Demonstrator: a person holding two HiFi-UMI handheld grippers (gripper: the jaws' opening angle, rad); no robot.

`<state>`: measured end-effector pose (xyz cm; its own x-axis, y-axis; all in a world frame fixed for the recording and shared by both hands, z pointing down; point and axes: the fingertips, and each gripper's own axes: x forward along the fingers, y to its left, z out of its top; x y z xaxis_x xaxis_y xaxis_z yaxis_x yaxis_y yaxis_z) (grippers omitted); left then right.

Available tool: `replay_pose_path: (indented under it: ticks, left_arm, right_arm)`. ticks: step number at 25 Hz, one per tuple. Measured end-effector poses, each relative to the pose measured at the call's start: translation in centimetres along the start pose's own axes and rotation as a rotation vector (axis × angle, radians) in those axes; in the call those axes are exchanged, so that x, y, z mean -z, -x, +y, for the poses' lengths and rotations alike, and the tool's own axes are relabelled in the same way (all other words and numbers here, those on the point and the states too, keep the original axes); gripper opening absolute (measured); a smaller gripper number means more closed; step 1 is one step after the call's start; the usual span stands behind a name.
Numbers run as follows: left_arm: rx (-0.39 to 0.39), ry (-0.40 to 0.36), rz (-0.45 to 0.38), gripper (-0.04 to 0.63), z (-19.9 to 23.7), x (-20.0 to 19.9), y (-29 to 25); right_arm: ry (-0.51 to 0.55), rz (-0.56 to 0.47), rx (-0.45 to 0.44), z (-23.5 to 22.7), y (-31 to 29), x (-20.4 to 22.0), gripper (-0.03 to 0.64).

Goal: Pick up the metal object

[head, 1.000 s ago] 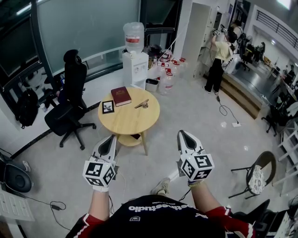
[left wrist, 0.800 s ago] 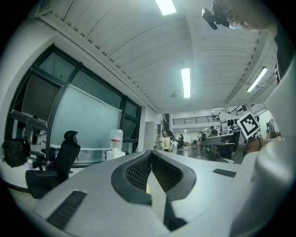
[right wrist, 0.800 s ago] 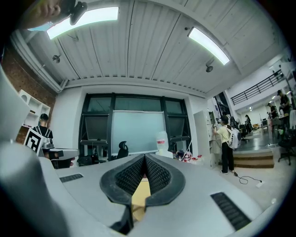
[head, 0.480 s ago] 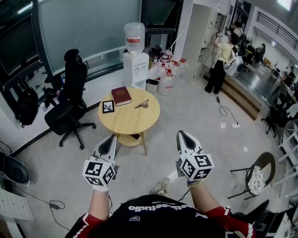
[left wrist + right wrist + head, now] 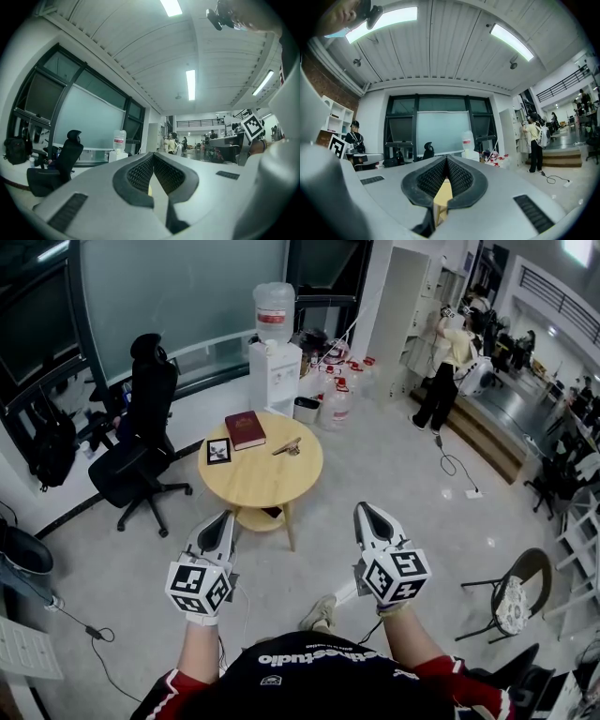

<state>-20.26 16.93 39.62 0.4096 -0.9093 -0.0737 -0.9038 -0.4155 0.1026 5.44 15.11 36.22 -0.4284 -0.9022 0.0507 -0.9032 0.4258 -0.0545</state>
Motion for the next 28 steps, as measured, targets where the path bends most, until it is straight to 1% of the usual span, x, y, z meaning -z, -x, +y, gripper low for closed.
replay_pose_path:
  ticks: [8,19,24,28]
  left_arm:
    - [0.004,0.016,0.0,0.017,0.1,0.5,-0.1]
    - [-0.018,0.034,0.013,0.017,0.8,0.7,-1.2]
    - [-0.023,0.029,0.017,0.017,0.9,1.0,-2.8]
    - [-0.027,0.027,0.03,0.017,1.0,1.4,-4.5]
  right_arm:
    - [-0.002,0.014,-0.005,0.0,-0.3,0.4,0.028]
    - [-0.015,0.016,-0.004,-1.1,-1.1,0.0,0.028]
    - [-0.005,0.011,-0.022,-2.1,-2.2,0.0,0.028]
    - [-0.019,0.016,-0.021,-3.9,-3.2,0.3,0.027]
